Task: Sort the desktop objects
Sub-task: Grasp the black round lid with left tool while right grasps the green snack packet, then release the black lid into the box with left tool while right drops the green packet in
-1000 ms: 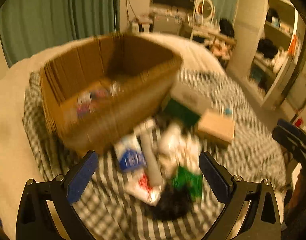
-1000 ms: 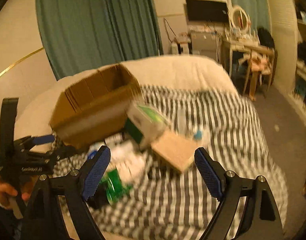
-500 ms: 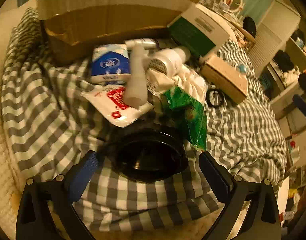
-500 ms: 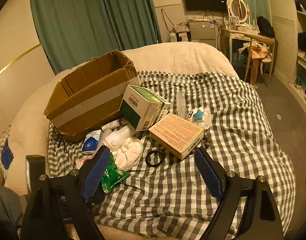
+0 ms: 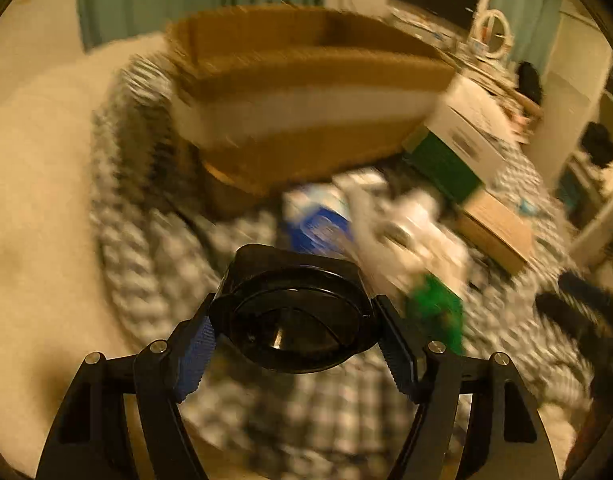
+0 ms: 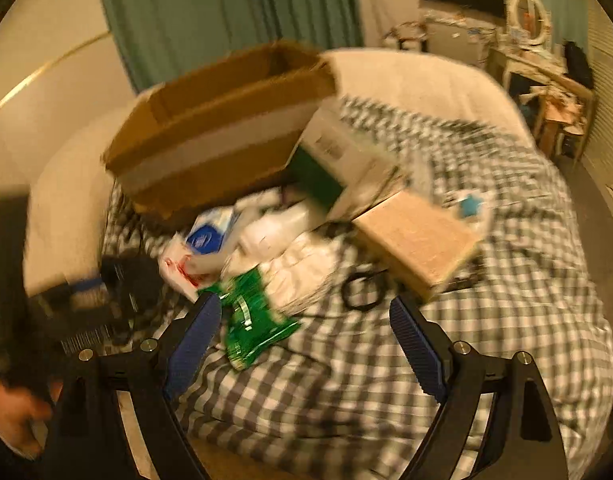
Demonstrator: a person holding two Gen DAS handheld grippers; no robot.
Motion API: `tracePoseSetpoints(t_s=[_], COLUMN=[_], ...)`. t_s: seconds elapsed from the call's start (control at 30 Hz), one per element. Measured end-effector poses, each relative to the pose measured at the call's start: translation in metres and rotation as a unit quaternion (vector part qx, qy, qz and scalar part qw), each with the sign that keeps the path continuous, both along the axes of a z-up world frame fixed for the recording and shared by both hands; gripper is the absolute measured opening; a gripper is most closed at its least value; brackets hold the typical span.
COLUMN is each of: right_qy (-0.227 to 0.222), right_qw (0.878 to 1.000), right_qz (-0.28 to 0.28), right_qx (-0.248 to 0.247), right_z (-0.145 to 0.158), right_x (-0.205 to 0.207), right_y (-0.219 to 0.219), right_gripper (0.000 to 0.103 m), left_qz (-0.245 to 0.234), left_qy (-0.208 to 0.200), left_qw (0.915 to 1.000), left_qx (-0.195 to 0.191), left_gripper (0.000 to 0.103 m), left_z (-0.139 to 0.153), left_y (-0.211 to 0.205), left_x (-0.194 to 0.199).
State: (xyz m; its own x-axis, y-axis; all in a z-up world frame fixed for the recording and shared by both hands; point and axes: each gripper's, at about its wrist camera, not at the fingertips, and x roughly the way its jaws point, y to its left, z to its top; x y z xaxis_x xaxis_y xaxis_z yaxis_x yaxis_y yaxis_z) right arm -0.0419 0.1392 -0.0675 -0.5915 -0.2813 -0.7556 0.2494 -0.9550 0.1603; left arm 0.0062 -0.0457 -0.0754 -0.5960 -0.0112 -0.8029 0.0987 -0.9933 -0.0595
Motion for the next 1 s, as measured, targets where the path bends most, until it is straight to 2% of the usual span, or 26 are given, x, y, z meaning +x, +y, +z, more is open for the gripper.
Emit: tracePoseSetpoints(t_s=[0.1, 0.2, 0.27, 0.3, 0.5, 0.67, 0.73, 0.87, 1.0], right_qy=[-0.032, -0.049, -0.065, -0.074, -0.075, -0.041, -0.011, 0.042, 0.086], right_qw=[0.999, 0.997, 0.995, 0.994, 0.993, 0.997, 0.998, 0.998, 0.994], right_qz=[0.031, 0.055, 0.065, 0.073, 0.085, 0.066, 0.055, 0.039, 0.042], right_qx=[0.008, 0.032, 0.028, 0.021, 0.029, 0.007, -0.004, -0.027, -0.056], right_z=[-0.021, -0.038, -0.047, -0.05, -0.043, -0.013, 0.01, 0.054, 0.102], right_x=[-0.011, -0.018, -0.022, -0.024, -0.012, 0.007, 0.017, 0.024, 0.013], right_y=[-0.021, -0.037, -0.043, -0.045, -0.045, -0.032, -0.026, -0.018, -0.02], right_gripper=[0.086, 0.086, 0.066, 0.034, 0.032, 0.031, 0.031, 0.031, 0.031], left_qz=[0.018, 0.007, 0.0, -0.003, -0.004, -0.015, -0.024, -0.051, -0.065], left_qy=[0.018, 0.013, 0.015, 0.017, 0.026, 0.046, 0.061, 0.111, 0.157], left_qw=[0.9996, 0.9997, 0.9999, 0.9998, 0.9996, 0.9987, 0.9977, 0.9924, 0.9848], left_qx=[0.014, 0.017, 0.007, 0.004, 0.008, 0.013, 0.015, 0.017, 0.034], left_gripper=[0.076, 0.076, 0.076, 0.076, 0.076, 0.076, 0.076, 0.076, 0.076], left_z=[0.003, 0.001, 0.0, 0.001, 0.004, 0.02, 0.033, 0.079, 0.128], left_y=[-0.01, -0.007, -0.002, 0.001, 0.002, 0.003, 0.005, 0.004, -0.011], left_x=[-0.003, -0.003, -0.004, -0.004, -0.001, 0.007, 0.01, 0.008, -0.013])
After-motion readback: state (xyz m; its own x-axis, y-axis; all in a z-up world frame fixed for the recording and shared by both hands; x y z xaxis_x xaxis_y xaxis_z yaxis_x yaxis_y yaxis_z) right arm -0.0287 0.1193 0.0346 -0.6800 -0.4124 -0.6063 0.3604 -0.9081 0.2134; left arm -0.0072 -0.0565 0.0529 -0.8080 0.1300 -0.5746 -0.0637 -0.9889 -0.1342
